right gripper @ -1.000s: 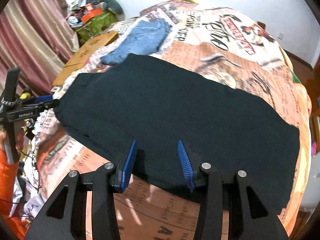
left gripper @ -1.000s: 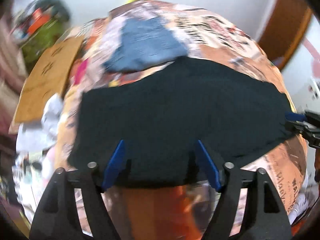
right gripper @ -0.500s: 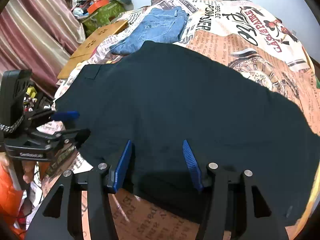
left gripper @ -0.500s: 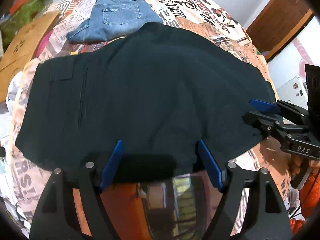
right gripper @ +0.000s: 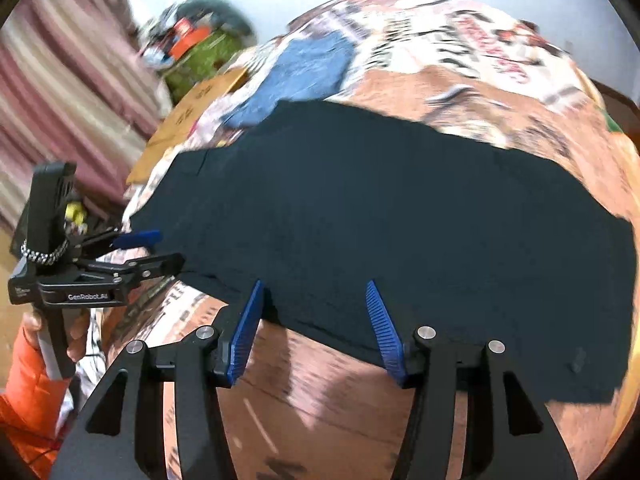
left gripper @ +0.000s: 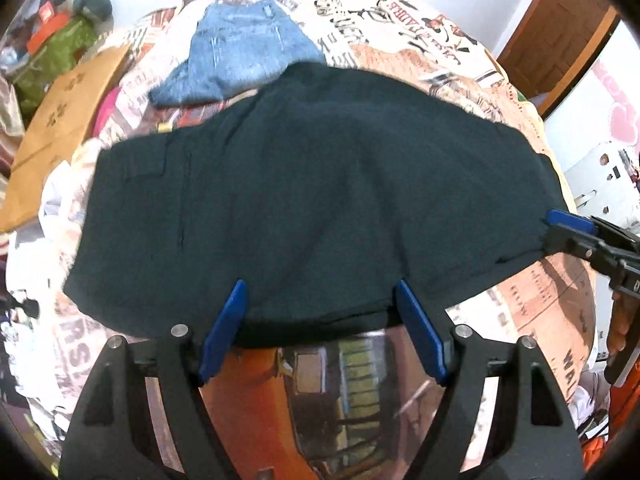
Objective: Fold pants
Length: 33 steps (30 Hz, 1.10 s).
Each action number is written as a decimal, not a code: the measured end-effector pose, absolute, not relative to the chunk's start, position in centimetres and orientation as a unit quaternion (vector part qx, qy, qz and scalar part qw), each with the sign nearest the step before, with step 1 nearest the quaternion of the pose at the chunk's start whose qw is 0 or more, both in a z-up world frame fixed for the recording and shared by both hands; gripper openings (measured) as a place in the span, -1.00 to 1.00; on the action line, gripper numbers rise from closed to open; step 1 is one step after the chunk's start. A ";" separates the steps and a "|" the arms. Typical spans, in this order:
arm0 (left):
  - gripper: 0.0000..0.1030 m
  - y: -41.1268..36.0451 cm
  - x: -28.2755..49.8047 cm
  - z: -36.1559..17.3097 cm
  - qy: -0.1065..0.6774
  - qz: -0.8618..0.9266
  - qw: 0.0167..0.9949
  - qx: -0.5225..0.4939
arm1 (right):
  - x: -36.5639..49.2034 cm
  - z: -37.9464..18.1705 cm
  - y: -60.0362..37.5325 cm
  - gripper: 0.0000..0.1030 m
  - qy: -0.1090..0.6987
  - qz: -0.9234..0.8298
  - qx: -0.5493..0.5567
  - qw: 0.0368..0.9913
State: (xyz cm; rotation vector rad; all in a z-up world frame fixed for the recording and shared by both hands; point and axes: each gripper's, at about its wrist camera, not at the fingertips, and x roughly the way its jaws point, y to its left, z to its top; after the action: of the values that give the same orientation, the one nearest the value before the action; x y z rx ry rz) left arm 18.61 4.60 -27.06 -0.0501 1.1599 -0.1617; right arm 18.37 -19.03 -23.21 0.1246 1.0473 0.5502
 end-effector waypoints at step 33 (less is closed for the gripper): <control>0.86 -3.1 24.7 -29.4 0.542 -0.054 0.839 0.023 | 16.9 -29.4 -41.0 -0.74 0.477 -0.025 0.180 0.860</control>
State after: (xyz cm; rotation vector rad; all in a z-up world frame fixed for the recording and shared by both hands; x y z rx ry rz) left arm 24.65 -3.09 -29.44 0.0491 1.1454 -0.1132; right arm 16.90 -40.97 -29.39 0.3770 1.0014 -0.0535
